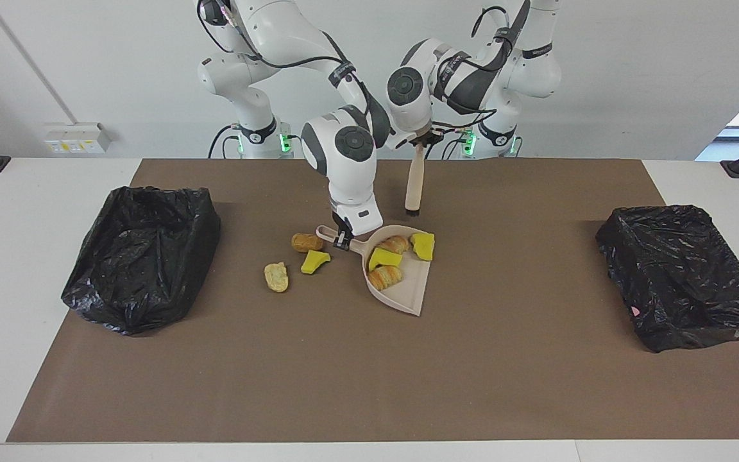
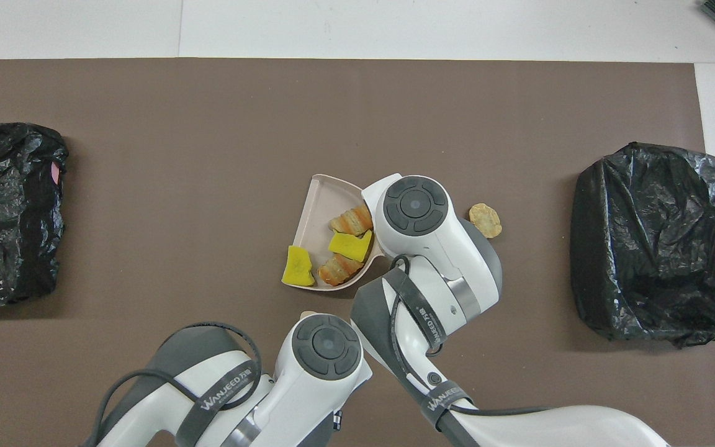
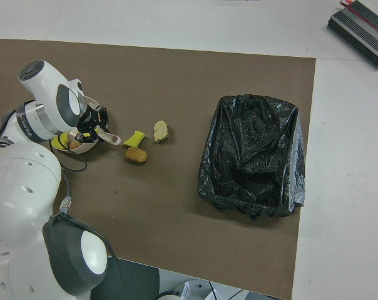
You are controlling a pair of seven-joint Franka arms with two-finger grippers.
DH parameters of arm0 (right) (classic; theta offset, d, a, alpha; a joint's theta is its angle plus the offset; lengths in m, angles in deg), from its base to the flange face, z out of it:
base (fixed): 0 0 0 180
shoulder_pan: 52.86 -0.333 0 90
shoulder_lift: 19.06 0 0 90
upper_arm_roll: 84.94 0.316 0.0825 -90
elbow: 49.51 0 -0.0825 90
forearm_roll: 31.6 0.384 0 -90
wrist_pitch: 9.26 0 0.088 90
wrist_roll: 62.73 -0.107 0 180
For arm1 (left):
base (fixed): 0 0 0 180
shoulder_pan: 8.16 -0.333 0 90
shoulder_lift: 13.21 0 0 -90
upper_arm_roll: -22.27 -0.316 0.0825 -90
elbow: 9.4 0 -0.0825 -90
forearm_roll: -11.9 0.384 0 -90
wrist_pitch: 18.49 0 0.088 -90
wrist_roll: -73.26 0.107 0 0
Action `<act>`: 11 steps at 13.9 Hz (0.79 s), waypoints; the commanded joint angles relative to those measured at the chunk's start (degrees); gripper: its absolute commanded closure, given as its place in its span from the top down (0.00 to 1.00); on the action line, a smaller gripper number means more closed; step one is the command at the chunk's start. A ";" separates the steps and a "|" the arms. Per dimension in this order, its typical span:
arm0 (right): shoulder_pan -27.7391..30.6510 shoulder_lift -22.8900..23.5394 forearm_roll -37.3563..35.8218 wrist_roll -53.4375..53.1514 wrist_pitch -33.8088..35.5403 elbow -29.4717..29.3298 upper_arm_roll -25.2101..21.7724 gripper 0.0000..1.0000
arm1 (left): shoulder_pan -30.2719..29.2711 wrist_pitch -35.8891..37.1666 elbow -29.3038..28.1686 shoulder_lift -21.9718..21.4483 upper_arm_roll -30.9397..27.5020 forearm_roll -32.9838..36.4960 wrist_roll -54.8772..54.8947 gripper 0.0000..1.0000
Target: Sweep and dump trash in bin
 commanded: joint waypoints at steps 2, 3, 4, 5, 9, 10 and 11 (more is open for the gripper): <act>0.63 -1.18 -0.90 -0.92 0.21 0.71 0.41 0.00 | 4.65 -12.30 -12.03 -8.49 -0.84 -1.99 -6.78 0.00; 0.63 -1.18 -0.90 -0.92 0.21 0.80 0.41 0.00 | 5.18 -13.10 -12.30 -8.75 -0.84 -3.05 -9.06 0.00; 0.63 -1.18 -0.90 -0.75 0.12 0.71 0.41 0.00 | 6.84 -14.50 -12.65 -9.02 -0.84 -3.32 -11.08 0.00; 0.63 -1.18 -0.90 -0.75 0.21 0.71 0.41 0.00 | 8.07 -16.78 -13.87 -9.98 -0.84 -3.41 -13.63 0.00; 0.72 -1.18 -0.90 -1.01 0.21 0.71 0.41 0.00 | 13.79 -26.02 -18.27 -11.40 -0.84 -3.50 -22.25 0.00; 0.89 -1.27 -0.90 -0.92 0.30 0.62 0.41 0.00 | 14.23 -26.55 -18.54 -11.39 -0.84 -3.58 -22.62 0.00; 1.59 -1.53 -0.82 -0.75 0.73 0.45 0.41 0.00 | 15.20 -27.17 -18.54 -11.04 -0.84 -3.93 -23.58 0.00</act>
